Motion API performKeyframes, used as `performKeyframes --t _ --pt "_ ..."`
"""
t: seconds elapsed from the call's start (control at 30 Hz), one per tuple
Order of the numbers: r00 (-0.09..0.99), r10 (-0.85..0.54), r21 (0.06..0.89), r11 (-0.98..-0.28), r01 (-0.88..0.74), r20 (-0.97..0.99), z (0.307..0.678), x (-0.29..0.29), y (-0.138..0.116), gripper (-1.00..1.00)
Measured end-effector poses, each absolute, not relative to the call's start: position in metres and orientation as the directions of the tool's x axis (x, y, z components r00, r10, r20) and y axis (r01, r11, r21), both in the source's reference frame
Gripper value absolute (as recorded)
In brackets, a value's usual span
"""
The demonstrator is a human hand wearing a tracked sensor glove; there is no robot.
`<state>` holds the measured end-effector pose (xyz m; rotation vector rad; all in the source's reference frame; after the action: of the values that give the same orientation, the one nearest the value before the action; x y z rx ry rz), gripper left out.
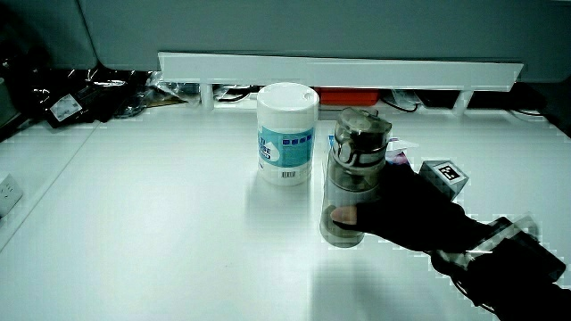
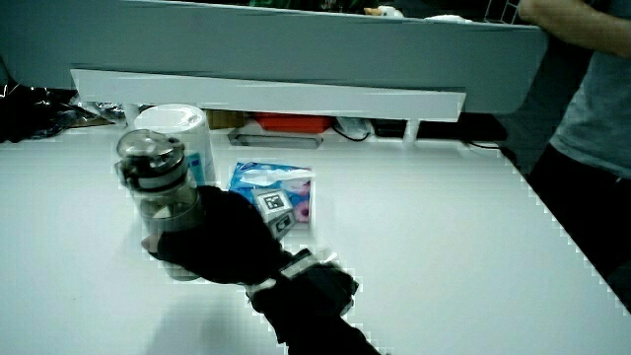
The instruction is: Place bottle
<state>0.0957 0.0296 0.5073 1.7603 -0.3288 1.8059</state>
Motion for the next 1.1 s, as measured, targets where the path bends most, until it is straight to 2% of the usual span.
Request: performKeyframes --t 0.07,0.1,0.17,0.33,0.5,0.87,1.1 --pt "0.007 0.232 0.187 -0.768 -0.613 0.973 0.51 0.087 0.031 0.0" --pt "0.038 0.239 0.209 -0.744 -0.635 0.97 0.513 0.084 0.032 0.0" --pt "-0.002 0.246 0.18 -0.714 -0.677 0.969 0.518 0.077 0.036 0.0" --pt "0.033 0.271 0.205 -0.637 -0.743 0.962 0.526 0.06 0.046 0.0" --pt "0.069 0.267 0.222 -0.597 -0.771 0.961 0.534 0.049 0.055 0.0" --pt "0.033 0.368 0.245 -0.547 -0.8 0.929 0.56 0.039 0.07 0.0" --pt "-0.006 0.4 0.239 -0.558 -0.794 0.916 0.571 0.042 0.074 0.0"
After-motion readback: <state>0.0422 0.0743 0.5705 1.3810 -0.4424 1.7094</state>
